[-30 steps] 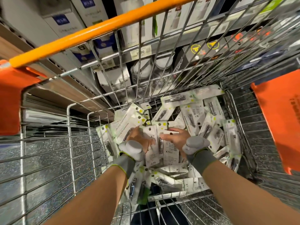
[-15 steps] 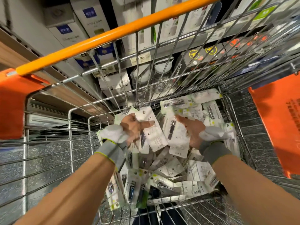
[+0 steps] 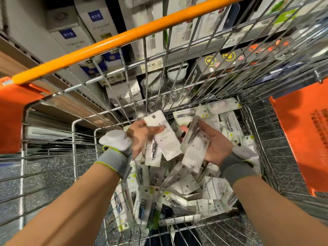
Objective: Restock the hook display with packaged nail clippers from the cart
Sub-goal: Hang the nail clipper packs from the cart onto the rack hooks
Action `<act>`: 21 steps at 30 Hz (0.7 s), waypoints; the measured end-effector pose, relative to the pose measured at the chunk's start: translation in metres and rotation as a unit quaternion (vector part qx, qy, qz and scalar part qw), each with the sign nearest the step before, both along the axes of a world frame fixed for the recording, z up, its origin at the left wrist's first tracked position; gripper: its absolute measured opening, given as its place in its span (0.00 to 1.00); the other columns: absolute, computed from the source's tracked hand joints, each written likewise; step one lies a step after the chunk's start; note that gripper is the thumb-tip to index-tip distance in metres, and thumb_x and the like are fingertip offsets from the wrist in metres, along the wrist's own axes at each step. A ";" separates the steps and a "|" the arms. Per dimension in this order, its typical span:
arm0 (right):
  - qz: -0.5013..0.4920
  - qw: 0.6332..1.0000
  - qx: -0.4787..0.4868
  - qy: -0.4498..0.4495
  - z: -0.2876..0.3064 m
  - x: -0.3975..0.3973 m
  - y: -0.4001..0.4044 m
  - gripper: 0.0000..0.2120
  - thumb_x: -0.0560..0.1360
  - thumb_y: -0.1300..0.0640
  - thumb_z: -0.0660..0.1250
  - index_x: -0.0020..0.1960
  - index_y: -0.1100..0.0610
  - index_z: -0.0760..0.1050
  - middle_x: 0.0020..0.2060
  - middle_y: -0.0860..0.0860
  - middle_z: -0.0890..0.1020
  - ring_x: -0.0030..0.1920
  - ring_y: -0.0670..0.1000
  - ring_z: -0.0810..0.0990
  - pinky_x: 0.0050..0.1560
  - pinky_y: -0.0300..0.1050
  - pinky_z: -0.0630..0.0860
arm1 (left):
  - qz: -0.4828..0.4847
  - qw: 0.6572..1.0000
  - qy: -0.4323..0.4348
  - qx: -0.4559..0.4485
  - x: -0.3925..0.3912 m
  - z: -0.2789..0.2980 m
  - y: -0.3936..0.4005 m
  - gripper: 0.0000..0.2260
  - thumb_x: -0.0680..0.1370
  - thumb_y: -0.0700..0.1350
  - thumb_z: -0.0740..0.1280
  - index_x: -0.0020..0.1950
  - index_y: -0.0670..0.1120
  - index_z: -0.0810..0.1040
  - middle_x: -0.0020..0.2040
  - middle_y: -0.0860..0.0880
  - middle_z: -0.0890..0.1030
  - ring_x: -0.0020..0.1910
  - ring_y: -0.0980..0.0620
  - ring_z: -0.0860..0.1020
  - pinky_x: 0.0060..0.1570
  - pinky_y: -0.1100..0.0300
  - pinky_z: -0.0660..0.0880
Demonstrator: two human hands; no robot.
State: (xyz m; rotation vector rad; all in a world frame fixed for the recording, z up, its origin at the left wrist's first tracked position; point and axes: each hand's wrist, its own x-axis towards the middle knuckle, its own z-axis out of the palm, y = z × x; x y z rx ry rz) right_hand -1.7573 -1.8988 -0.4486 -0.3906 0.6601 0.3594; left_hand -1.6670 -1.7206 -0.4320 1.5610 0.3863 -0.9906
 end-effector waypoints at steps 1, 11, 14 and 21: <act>0.019 1.000 -0.013 -0.019 0.001 0.002 0.006 0.28 0.48 0.56 0.85 0.48 0.57 0.84 0.58 0.60 0.79 0.59 0.59 0.78 0.49 0.57 0.80 | -0.028 1.000 0.000 0.005 -0.001 0.001 -0.006 0.06 0.73 0.36 0.70 0.49 0.39 0.79 0.44 0.42 0.84 0.34 0.52 0.80 0.34 0.62 0.78; 0.115 0.992 -0.052 -0.004 -0.006 0.007 0.023 0.56 0.46 0.48 0.85 0.70 0.57 0.68 0.69 0.57 0.71 0.71 0.60 0.65 0.72 0.63 0.56 | -0.066 0.997 -0.044 0.017 0.000 0.007 -0.034 0.14 0.75 0.27 0.63 0.40 0.46 0.70 0.37 0.39 0.76 0.24 0.55 0.74 0.27 0.68 0.70; 0.106 0.993 -0.054 0.013 -0.007 0.003 0.023 0.49 0.42 0.49 0.85 0.61 0.58 0.77 0.64 0.57 0.76 0.67 0.60 0.71 0.65 0.61 0.67 | -0.093 0.993 -0.063 0.021 0.000 0.008 -0.035 0.09 0.77 0.32 0.63 0.40 0.44 0.74 0.30 0.47 0.73 0.16 0.63 0.68 0.19 0.71 0.66; 0.009 1.000 0.025 -0.016 -0.008 -0.006 0.006 0.30 0.47 0.61 0.85 0.48 0.62 0.84 0.50 0.60 0.83 0.51 0.60 0.83 0.44 0.60 0.80 | -0.075 0.975 -0.138 0.155 0.004 -0.012 -0.005 0.08 0.78 0.33 0.63 0.47 0.43 0.79 0.39 0.45 0.79 0.33 0.54 0.76 0.33 0.66 0.73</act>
